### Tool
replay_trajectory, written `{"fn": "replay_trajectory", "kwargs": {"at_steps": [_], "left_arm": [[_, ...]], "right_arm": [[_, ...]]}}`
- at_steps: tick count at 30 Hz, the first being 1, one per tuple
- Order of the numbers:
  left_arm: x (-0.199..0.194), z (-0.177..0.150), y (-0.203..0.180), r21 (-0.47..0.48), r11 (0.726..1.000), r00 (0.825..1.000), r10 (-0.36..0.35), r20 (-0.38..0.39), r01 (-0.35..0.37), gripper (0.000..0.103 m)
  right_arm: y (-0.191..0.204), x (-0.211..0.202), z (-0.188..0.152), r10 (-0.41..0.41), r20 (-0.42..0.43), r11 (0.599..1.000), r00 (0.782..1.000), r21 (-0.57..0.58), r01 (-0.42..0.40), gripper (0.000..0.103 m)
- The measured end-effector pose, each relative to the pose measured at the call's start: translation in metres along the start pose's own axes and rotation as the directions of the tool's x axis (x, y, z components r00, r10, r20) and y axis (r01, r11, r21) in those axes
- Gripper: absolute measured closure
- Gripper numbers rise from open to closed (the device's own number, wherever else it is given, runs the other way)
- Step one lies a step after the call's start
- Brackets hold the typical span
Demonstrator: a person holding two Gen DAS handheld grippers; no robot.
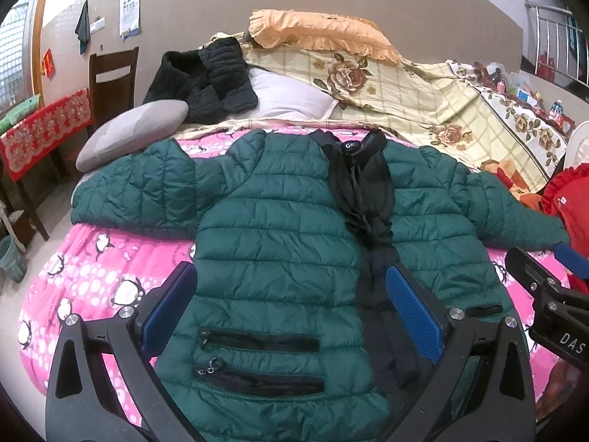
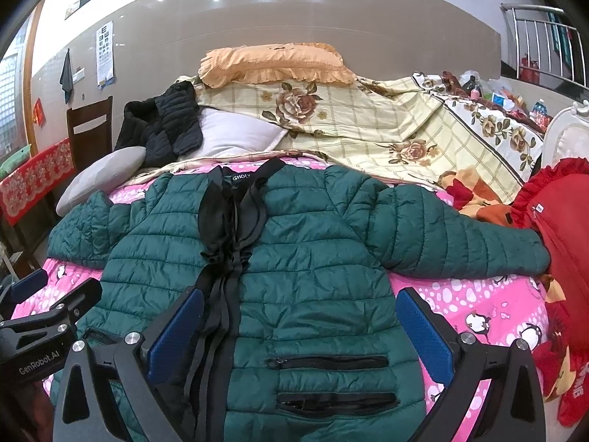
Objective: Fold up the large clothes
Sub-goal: 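Grasp the green jacket's side edge with the left tool and lift it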
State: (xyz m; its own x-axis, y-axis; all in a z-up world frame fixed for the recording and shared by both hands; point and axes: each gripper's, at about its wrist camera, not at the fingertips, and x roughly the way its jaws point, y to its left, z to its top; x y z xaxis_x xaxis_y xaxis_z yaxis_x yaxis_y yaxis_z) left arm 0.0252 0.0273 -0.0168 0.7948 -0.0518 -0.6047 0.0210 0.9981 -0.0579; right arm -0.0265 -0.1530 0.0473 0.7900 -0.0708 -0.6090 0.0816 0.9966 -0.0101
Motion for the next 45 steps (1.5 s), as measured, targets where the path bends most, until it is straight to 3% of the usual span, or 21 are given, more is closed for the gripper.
{"fn": "replay_trajectory", "kwargs": {"at_steps": [12, 21, 26, 30, 33, 38, 40, 42, 43, 45], "left_arm": [[0.012, 0.015, 0.051, -0.081, 0.994, 0.997, 0.076, -0.029, -0.079, 0.001], [0.025, 0.035, 0.152, -0.256, 0.955, 0.987, 0.131, -0.087, -0.150, 0.001], [0.040, 0.041, 0.210, -0.297, 0.929, 0.971, 0.179, -0.160, -0.220, 0.001], [0.054, 0.043, 0.260, -0.359, 0.894, 0.955, 0.195, -0.222, -0.267, 0.001], [0.060, 0.044, 0.298, -0.423, 0.852, 0.944, 0.215, -0.252, -0.307, 0.001], [0.076, 0.036, 0.356, -0.600, 0.774, 0.967, 0.062, -0.248, -0.204, 0.001], [0.082, 0.028, 0.383, -0.691, 0.706, 0.977, 0.003, -0.215, -0.155, 0.001], [0.085, 0.023, 0.401, -0.740, 0.652, 0.978, 0.013, -0.209, -0.167, 0.001], [0.088, 0.022, 0.411, -0.745, 0.639, 0.974, 0.032, -0.222, -0.191, 0.001], [0.096, 0.025, 0.422, -0.733, 0.638, 0.966, 0.068, -0.250, -0.235, 0.001]], "right_arm": [[0.007, 0.010, -0.001, 0.030, -0.012, 1.000, 0.999, -0.008, -0.030, 0.000], [0.008, 0.015, -0.003, 0.048, -0.026, 0.999, 0.999, -0.012, -0.048, 0.000], [0.009, 0.015, -0.002, 0.053, -0.024, 0.999, 0.998, -0.009, -0.053, 0.000], [0.012, 0.018, -0.002, 0.065, -0.033, 0.998, 0.997, -0.011, -0.065, 0.000], [0.015, 0.021, -0.003, 0.062, -0.040, 0.998, 0.997, -0.027, -0.063, 0.000], [0.016, 0.021, -0.001, 0.075, -0.038, 0.997, 0.996, -0.013, -0.076, 0.000], [0.018, 0.022, 0.000, 0.085, -0.037, 0.996, 0.996, -0.006, -0.086, 0.000], [0.020, 0.022, 0.001, 0.087, -0.037, 0.996, 0.996, -0.011, -0.087, 0.000], [0.021, 0.022, 0.001, 0.085, -0.038, 0.996, 0.996, -0.016, -0.086, 0.000], [0.024, 0.023, 0.001, 0.084, -0.042, 0.996, 0.996, -0.027, -0.085, 0.000]]}}
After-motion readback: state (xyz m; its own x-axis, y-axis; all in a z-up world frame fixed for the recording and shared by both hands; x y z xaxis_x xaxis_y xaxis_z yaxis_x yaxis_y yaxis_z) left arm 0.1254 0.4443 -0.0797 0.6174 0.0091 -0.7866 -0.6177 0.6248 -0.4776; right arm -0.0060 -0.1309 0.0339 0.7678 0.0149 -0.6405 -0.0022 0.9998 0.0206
